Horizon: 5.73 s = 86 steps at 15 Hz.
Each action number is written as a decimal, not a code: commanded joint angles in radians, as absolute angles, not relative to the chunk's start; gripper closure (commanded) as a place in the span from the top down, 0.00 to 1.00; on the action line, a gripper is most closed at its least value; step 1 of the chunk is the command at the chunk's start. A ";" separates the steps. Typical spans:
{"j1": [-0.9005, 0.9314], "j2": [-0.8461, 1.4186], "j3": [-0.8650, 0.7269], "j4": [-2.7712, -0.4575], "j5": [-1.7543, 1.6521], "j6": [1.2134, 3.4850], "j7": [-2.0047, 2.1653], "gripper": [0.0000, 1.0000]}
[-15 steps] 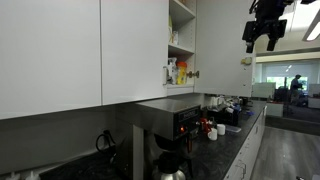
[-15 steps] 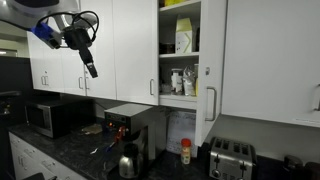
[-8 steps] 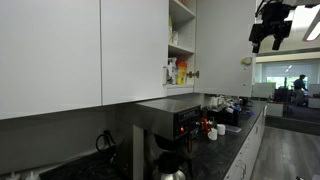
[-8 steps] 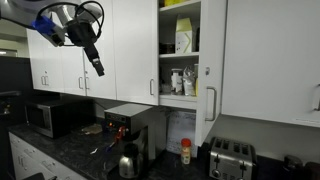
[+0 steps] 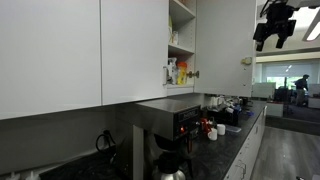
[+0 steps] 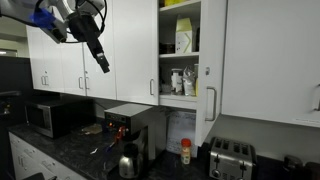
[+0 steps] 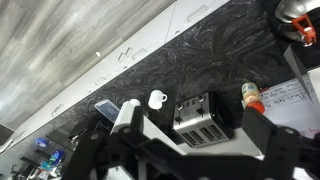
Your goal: Close the top right cabinet door
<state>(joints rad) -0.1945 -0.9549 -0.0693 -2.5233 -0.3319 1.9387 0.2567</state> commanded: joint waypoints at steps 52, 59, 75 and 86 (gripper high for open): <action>-0.345 -0.515 -0.347 -2.312 -0.260 2.568 0.027 1.00; -0.334 -0.443 -0.369 -2.282 -0.187 2.634 -0.055 1.00; -0.272 -0.317 -0.411 -2.215 -0.056 2.771 -0.193 1.00; -0.199 -0.356 -0.424 -2.239 0.040 2.762 -0.293 1.00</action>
<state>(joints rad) -0.2230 -0.3445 -0.4156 -2.2354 0.0056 2.7571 -0.2427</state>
